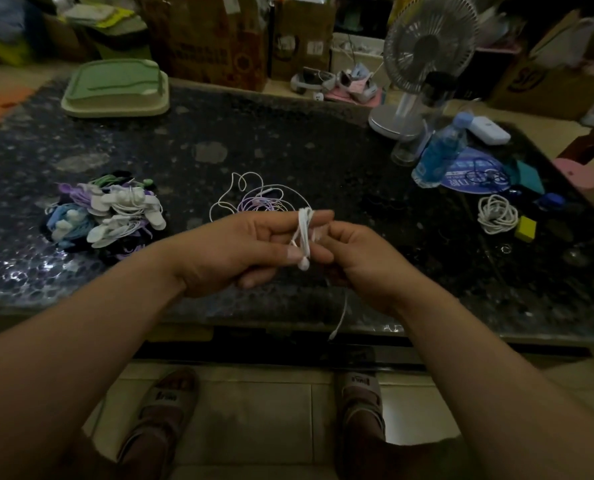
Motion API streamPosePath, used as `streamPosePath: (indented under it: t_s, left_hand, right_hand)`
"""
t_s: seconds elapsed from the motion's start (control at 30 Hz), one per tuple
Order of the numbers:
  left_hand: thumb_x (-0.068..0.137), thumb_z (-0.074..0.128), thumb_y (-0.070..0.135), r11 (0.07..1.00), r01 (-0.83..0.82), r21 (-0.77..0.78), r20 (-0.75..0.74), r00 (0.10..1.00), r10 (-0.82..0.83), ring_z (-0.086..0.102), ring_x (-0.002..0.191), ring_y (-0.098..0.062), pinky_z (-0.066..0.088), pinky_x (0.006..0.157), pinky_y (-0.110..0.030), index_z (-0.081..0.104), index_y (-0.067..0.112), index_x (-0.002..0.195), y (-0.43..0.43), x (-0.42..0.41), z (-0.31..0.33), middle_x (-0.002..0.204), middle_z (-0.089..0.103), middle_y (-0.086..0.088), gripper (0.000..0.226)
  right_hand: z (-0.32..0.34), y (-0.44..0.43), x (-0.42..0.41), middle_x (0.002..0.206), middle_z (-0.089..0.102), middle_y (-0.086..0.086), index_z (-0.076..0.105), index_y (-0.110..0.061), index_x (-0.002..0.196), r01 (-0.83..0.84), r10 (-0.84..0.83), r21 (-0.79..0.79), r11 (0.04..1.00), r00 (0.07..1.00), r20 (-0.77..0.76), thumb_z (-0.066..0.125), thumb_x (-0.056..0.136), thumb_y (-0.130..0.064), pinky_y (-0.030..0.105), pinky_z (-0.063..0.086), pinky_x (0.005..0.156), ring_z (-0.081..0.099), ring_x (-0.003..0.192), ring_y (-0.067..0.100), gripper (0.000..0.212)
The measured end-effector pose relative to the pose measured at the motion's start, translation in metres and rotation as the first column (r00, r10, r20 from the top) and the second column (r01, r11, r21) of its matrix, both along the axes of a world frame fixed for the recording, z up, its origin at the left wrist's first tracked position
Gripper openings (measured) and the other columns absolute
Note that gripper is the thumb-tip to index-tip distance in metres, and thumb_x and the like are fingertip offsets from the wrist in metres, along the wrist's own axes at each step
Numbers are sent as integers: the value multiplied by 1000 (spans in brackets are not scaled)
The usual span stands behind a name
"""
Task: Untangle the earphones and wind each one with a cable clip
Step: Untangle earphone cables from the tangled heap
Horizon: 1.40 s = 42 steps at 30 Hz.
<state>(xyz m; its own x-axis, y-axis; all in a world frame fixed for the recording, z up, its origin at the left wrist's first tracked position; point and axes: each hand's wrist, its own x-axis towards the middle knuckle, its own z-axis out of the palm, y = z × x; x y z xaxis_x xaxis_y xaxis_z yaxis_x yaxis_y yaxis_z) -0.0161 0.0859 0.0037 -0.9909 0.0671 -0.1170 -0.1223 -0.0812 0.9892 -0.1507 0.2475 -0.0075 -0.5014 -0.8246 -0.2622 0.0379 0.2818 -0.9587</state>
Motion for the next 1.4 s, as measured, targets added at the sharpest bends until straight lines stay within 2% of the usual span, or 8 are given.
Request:
streamPosePath:
  t_s: [0.27,0.43,0.53,0.7,0.87,1.07,1.23,1.4]
  left_hand:
    - [103,54,-1,933,-246,-261,13,966,258,40,45,-6,33,43,-18,49,32,149,-17,-5,-10,123,76,1,57]
    - [99,61,17,693,-43,-719,-15,999,47,68,89,-3,57,88,-33,68,44,120,-14,3,-19,108,75,17,35]
    - [99,61,14,633,84,-770,101,995,-10,69,89,-20,57,86,-46,69,30,111,-9,4,-21,96,72,7,21]
    - [101,55,-5,940,173,-293,149,980,-133,43,46,-10,39,47,-23,67,11,126,-1,4,-4,91,77,6,32]
    - [94,56,0,986,68,154,34,997,-74,38,42,-5,32,43,-14,60,24,144,-4,5,-2,110,74,-10,56]
    - [103,49,-2,940,-304,-155,-72,952,296,51,52,-9,42,51,-16,47,27,153,-1,-6,-10,84,71,2,57]
    - [103,57,4,798,-302,-522,-190,953,237,57,127,8,50,110,-31,69,16,130,0,-8,-18,146,56,22,32]
    - [105,57,8,712,-342,-613,-237,940,247,55,132,5,46,114,-36,60,22,143,2,-7,-20,141,64,20,41]
  right_hand:
    - [6,0,15,81,73,1,77,-19,96,-99,231,311,945,876,-424,56,105,-32,36,51,69,66,72,18,26]
    - [17,2,11,77,70,-2,74,-21,86,-64,211,262,963,786,-582,67,99,-32,22,45,61,57,62,0,18]
    - [19,3,6,73,69,-7,73,-23,85,-36,149,193,981,773,-616,74,95,-34,23,47,61,59,63,0,14]
    - [21,7,-4,82,71,10,72,-3,96,-46,35,-40,998,972,-231,73,94,-20,28,52,67,63,73,13,17]
    - [3,2,-5,81,65,6,78,-16,96,9,4,-93,996,991,136,65,97,-22,27,42,65,51,68,15,14]
    - [-9,-15,24,79,66,3,71,-12,123,72,-62,-57,996,986,152,54,107,-11,20,49,56,55,62,8,23]
    - [-12,-18,24,88,70,7,72,-1,119,213,-225,72,974,942,250,67,99,-13,22,50,57,61,64,10,24]
    - [-8,-20,24,82,68,7,71,-1,118,213,-223,70,974,883,413,59,102,-4,20,52,56,63,66,11,21]
